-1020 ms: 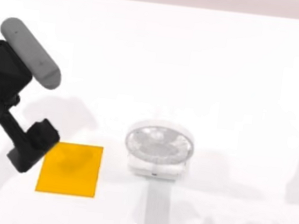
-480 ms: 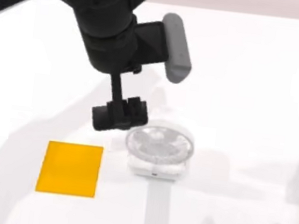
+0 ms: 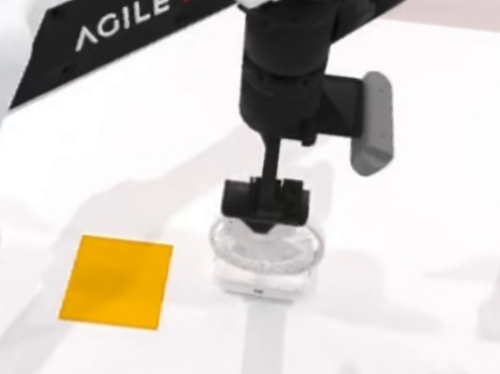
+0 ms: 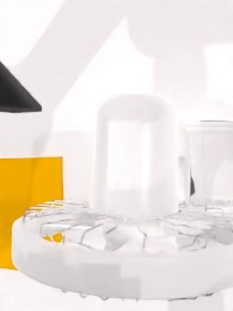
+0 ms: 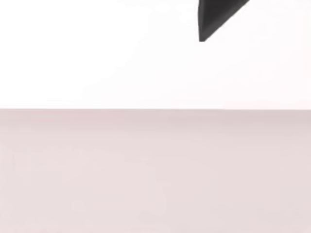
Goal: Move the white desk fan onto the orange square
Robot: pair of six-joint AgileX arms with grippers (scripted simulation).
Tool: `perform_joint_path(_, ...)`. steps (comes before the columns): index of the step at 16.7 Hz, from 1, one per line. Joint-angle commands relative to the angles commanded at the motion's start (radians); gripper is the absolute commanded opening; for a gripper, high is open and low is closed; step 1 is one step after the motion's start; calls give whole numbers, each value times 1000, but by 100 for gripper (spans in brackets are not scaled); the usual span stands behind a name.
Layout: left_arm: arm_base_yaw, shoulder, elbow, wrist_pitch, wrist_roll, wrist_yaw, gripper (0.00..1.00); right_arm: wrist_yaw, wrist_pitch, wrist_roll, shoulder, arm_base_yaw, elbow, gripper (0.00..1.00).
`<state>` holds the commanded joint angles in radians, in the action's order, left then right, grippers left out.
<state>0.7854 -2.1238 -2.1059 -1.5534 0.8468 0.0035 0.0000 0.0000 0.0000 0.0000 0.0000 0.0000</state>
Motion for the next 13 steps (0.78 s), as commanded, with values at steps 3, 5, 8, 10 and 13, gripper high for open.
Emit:
perform_joint_path(3, 0, -1, -1, -1, 0, 0, 100, 0, 0, 0, 0, 0, 0, 100)
perform_joint_path(5, -5, 1, 1, 2, -1, 1, 100, 0, 0, 0, 0, 0, 0, 100)
perform_joint_path(8, -2, 6, 42, 39, 2, 0, 100, 0, 0, 0, 0, 0, 0, 100)
perform_joint_path(10, -2, 13, 108, 95, 2, 0, 100, 0, 0, 0, 0, 0, 0, 100)
perform_joint_path(13, -2, 24, 210, 184, 2, 0, 100, 0, 0, 0, 0, 0, 0, 100)
